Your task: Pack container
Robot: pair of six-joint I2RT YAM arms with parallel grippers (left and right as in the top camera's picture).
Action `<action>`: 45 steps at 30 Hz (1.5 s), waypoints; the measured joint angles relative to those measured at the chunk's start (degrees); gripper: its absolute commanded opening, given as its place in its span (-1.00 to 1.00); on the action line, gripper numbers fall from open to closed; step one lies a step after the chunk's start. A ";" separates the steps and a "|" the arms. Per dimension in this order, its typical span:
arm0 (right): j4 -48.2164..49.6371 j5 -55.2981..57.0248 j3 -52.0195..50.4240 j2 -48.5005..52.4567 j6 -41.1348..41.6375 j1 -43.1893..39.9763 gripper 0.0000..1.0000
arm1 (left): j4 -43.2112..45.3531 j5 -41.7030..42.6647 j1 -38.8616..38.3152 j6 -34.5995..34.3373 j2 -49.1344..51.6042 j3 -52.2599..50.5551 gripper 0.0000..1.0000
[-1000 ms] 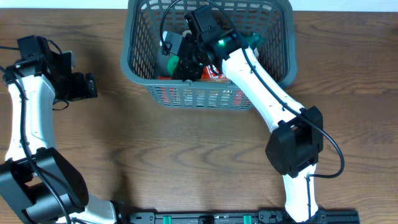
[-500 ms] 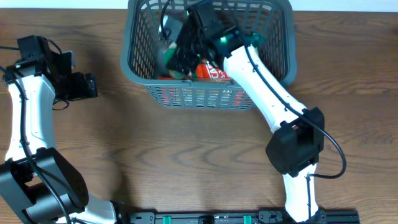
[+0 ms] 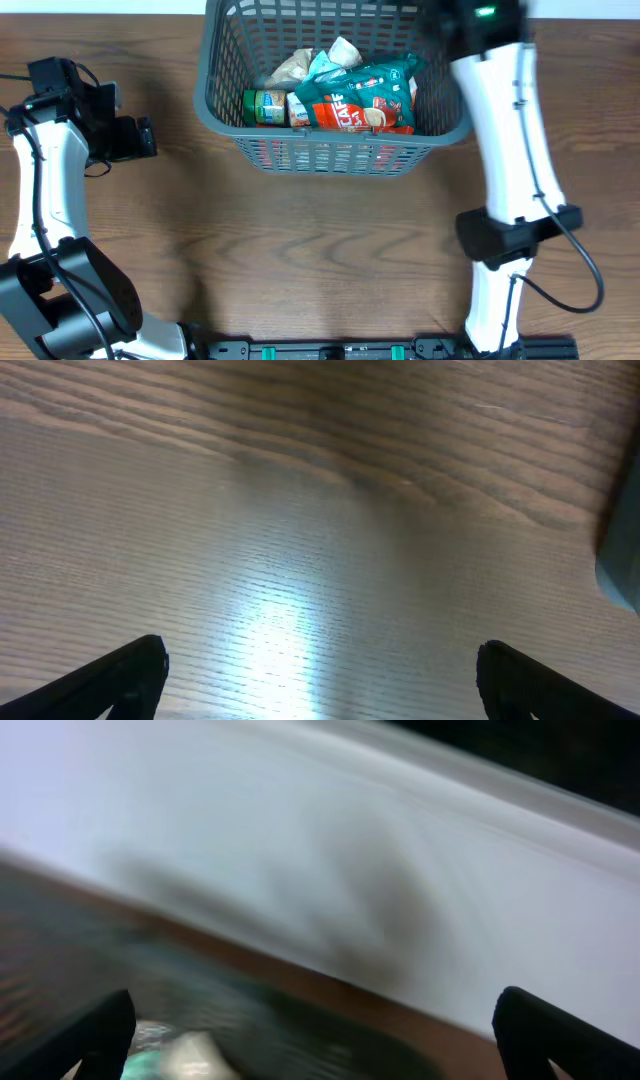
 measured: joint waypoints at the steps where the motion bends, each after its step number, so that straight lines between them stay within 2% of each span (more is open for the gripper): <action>1: -1.38 1.44 1.05 0.00 1.57 -1.90 0.99 | 0.02 0.00 0.00 0.00 0.00 0.00 0.97; 9: -14.36 6.88 6.21 0.00 11.56 -16.87 0.99 | 1.18 0.00 0.00 0.00 0.00 0.00 0.97; 13: -25.14 6.36 6.73 -0.07 16.35 -21.31 0.99 | 1.38 0.02 0.00 0.00 0.00 0.00 0.97; 19: -30.82 6.10 6.73 -0.59 20.06 -24.44 0.98 | 1.95 0.02 0.00 -0.04 -2.60 -0.04 0.97; 25: -36.94 5.31 6.73 -5.77 20.37 -24.50 0.98 | 1.97 0.15 -0.74 -0.68 -14.03 -0.13 0.97; 31: -40.41 3.54 6.75 -13.22 20.48 -23.54 0.99 | 1.07 0.22 -7.74 -0.70 -25.59 -0.13 0.97; 39: -40.44 1.68 5.44 -16.74 20.50 -17.73 0.99 | -0.98 0.15 -16.79 1.57 -30.64 -1.22 0.97; 45: -40.41 2.99 -4.63 -20.00 21.77 -14.05 0.98 | -0.13 0.13 -18.78 2.67 -34.97 -7.39 0.97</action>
